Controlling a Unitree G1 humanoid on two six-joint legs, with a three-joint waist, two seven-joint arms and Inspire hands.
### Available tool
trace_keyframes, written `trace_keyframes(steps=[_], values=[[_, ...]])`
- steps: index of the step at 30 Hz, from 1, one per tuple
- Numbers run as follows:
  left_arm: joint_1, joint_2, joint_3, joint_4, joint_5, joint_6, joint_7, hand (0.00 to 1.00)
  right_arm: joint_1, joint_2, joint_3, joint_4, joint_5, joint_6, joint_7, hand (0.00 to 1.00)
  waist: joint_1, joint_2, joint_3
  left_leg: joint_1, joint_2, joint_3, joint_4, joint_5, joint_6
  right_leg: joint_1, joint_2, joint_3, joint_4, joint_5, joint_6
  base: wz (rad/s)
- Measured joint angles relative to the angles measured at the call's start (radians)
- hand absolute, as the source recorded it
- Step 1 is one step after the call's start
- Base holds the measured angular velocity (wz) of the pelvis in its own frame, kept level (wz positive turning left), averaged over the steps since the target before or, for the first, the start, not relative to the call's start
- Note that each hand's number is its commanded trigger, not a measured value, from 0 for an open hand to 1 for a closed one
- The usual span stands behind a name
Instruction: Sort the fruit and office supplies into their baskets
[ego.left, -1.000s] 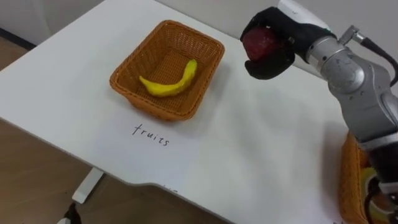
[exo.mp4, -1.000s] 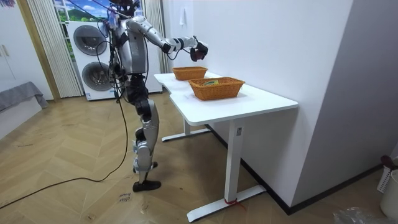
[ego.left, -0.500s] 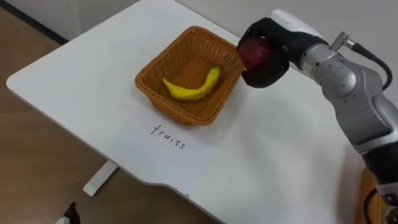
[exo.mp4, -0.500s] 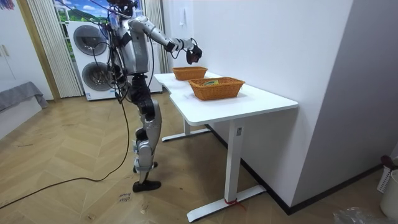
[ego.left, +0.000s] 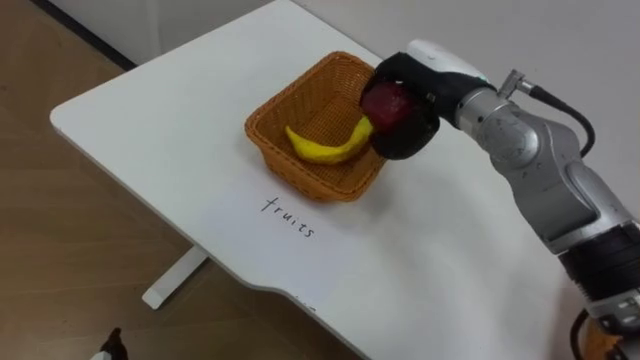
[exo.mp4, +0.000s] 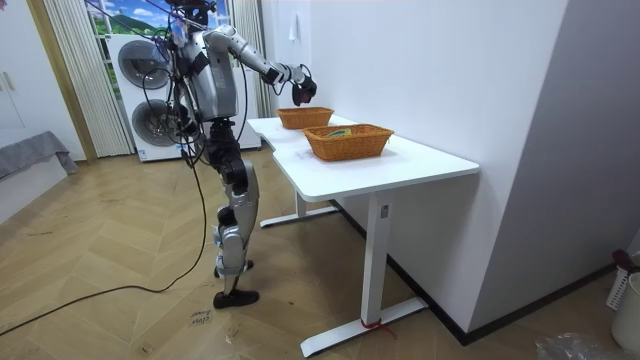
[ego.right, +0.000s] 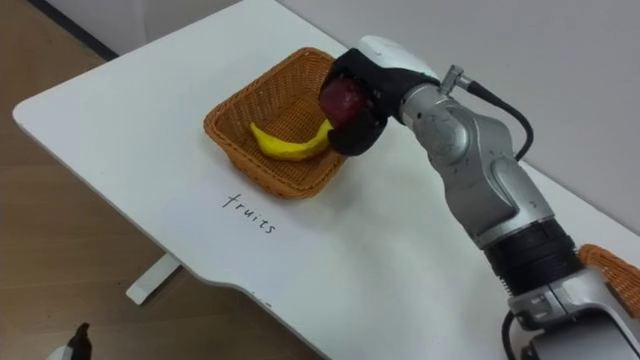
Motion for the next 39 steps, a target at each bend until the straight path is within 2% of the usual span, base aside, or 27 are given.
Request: trace_keyframes(steps=[8,17,18,19,20,21,22,24,32,35,39], values=[[0.006,0.002,-0.001,0.000,0.000,0.005,0.001,0.00,-0.003,0.024,0.001,0.001,0.000,-0.001,-0.019,1.00,0.028,0.004,0.0027,0.002,0.000,-0.004,0.000,0.000,0.000,0.002,-0.001,0.001,0.000,0.000,0.000,0.00],[0.024,0.003,-0.006,-0.010,0.013,0.007,0.003,0.00,-0.004,0.032,0.012,0.005,0.002,-0.001,-0.019,1.00,0.030,0.004,0.0031,-0.010,-0.009,-0.022,0.009,0.000,0.000,0.001,-0.005,-0.001,-0.001,-0.003,0.005,0.05],[0.025,0.003,-0.007,-0.010,0.020,0.007,0.003,0.00,-0.004,0.032,0.017,0.005,0.002,-0.001,-0.019,0.95,0.030,0.004,0.0029,-0.010,-0.010,-0.024,0.010,0.000,0.000,0.001,-0.005,-0.001,-0.001,-0.003,0.005,0.04],[0.024,0.003,-0.007,-0.010,0.020,0.007,0.003,0.00,-0.004,0.032,0.020,0.005,0.002,-0.001,-0.019,0.71,0.030,0.004,0.0027,-0.010,-0.010,-0.025,0.010,0.000,0.001,0.002,-0.006,-0.001,-0.001,-0.003,0.005,0.04],[0.024,0.003,-0.007,-0.010,0.022,0.007,0.003,0.00,-0.004,0.032,0.025,0.005,0.002,-0.001,-0.019,0.55,0.030,0.003,0.0025,-0.010,-0.011,-0.027,0.010,0.000,0.001,0.002,-0.006,-0.001,-0.001,-0.003,0.005,0.00],[0.024,0.003,-0.007,-0.011,0.023,0.007,0.003,0.00,-0.008,0.032,0.034,0.007,0.001,-0.001,-0.019,0.08,0.030,0.003,0.0024,-0.011,-0.011,-0.027,0.010,0.000,0.001,0.002,-0.006,-0.002,-0.001,-0.003,0.005,0.00],[0.024,0.003,-0.007,-0.011,0.026,0.007,0.003,0.00,-0.011,0.032,0.041,0.009,0.000,-0.001,-0.019,0.00,0.030,0.003,0.0025,-0.011,-0.011,-0.027,0.010,0.000,0.001,0.002,-0.006,-0.004,-0.001,-0.003,0.005,0.00],[0.024,0.003,-0.007,-0.021,0.045,0.013,0.001,0.00,-0.027,0.040,0.049,0.039,-0.004,-0.001,-0.019,0.00,0.031,0.002,0.0018,-0.012,-0.011,-0.028,0.011,0.000,0.001,0.002,-0.007,-0.015,-0.001,-0.003,0.005,0.00],[0.022,0.003,-0.008,-0.040,0.079,0.027,-0.025,0.00,-0.049,0.040,0.050,0.079,-0.041,0.012,-0.022,0.00,0.037,-0.003,-0.0020,-0.011,-0.011,-0.030,0.011,0.000,0.001,0.003,-0.007,-0.015,0.000,-0.003,0.005,0.00],[0.021,0.003,-0.011,-0.040,0.079,0.027,-0.031,0.00,-0.049,0.040,0.050,0.085,-0.041,0.011,-0.022,0.00,0.039,-0.003,-0.0013,-0.010,-0.012,-0.029,0.011,0.000,0.001,0.003,-0.007,-0.012,0.000,-0.003,0.005,0.00],[0.021,0.003,-0.015,-0.040,0.079,0.027,-0.047,0.00,-0.049,0.040,0.050,0.085,-0.041,0.011,-0.022,0.00,0.039,-0.003,0.0035,-0.010,-0.011,-0.028,0.010,0.000,0.001,0.003,-0.007,-0.011,0.000,-0.003,0.005,0.00]])
